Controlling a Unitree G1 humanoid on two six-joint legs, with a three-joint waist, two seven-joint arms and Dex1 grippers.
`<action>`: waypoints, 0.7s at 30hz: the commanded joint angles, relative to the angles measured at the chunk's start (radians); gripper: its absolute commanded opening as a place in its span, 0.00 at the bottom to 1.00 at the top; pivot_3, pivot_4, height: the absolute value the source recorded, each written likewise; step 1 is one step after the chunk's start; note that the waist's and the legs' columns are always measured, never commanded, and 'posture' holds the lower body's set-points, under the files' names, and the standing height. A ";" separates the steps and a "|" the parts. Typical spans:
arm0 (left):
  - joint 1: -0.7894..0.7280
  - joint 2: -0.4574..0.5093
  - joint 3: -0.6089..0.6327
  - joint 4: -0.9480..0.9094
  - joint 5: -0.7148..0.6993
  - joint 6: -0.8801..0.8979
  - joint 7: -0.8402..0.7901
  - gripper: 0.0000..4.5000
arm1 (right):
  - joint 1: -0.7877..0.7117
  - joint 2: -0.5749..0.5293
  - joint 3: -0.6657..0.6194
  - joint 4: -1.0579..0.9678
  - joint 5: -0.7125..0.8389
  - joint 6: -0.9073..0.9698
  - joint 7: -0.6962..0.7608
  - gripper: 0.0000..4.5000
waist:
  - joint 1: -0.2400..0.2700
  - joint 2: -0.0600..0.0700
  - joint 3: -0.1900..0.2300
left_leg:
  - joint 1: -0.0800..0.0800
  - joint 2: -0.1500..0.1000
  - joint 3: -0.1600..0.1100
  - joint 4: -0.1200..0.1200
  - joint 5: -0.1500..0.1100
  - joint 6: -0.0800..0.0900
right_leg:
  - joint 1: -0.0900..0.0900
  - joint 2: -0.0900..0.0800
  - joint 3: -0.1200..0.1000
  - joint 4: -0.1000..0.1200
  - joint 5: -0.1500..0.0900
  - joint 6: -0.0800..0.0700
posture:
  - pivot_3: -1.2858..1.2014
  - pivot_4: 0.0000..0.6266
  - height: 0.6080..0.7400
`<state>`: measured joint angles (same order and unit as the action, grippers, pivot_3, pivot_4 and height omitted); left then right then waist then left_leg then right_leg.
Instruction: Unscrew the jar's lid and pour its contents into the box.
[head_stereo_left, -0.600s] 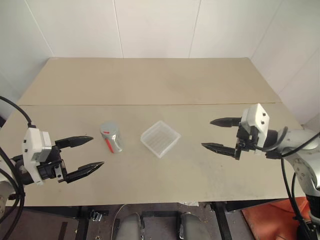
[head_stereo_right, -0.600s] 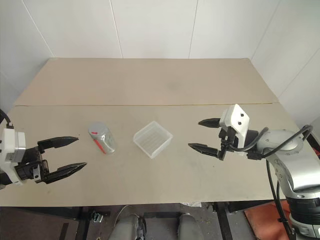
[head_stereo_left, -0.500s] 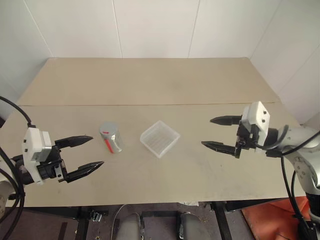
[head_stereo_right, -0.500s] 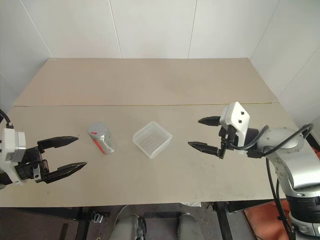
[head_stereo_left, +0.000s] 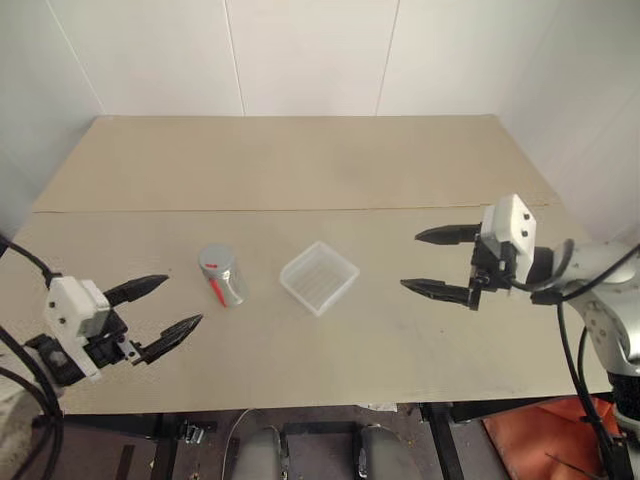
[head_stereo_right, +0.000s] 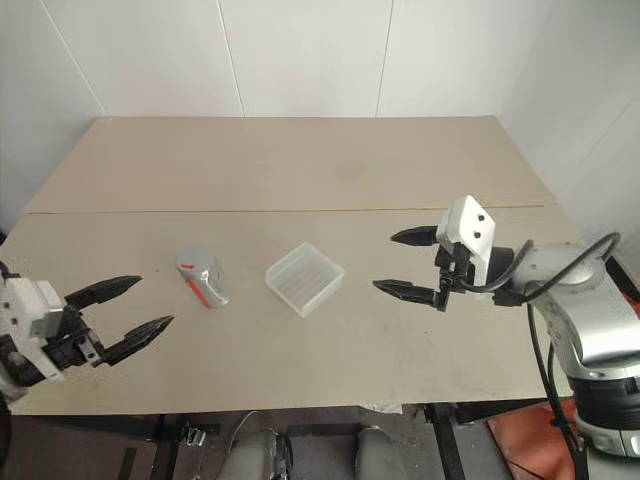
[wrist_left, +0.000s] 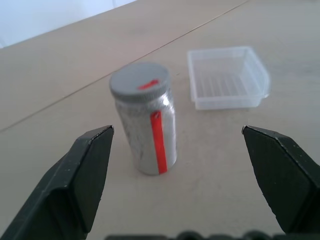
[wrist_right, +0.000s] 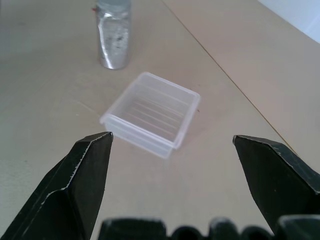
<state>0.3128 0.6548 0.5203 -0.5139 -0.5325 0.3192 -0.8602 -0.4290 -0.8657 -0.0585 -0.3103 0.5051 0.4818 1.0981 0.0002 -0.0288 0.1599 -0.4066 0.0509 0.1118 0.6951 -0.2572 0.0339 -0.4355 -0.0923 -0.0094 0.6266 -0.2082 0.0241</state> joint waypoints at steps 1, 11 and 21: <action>0.003 -0.056 -0.049 -0.021 0.045 -0.026 0.083 0.99 | -0.037 0.019 0.019 0.004 -0.011 -0.049 0.019 1.00 | 0.002 0.000 0.000 | 0.000 0.000 0.000 0.000 0.000 0.000 | 0.000 0.000 0.000 0.000 0.000 0.000 | 0.52 0.24 1.00; -0.090 -0.249 -0.205 0.070 0.192 -0.132 0.286 0.99 | -0.071 0.047 0.043 -0.028 -0.023 -0.069 0.016 1.00 | 0.009 0.000 0.000 | 0.000 0.000 -0.001 0.000 0.000 0.000 | 0.001 0.000 0.000 0.000 0.000 0.000 | 0.52 0.24 1.00; -0.179 -0.266 -0.265 0.191 0.244 -0.245 0.310 0.99 | -0.049 0.051 0.024 -0.093 -0.012 -0.061 -0.004 1.00 | 0.009 0.000 0.000 | 0.000 0.000 -0.002 0.000 0.000 0.000 | 0.001 0.000 0.000 0.000 0.000 0.000 | 0.52 0.24 1.00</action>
<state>0.1472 0.3906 0.2661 -0.3219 -0.3010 0.1098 -0.5566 -0.4790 -0.8128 -0.0061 -0.3685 0.4776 0.4366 1.1058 0.0090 -0.0292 0.1597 -0.4066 0.0504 0.1098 0.6955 -0.2573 0.0342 -0.4348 -0.0927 -0.0099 0.6267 -0.2078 0.0242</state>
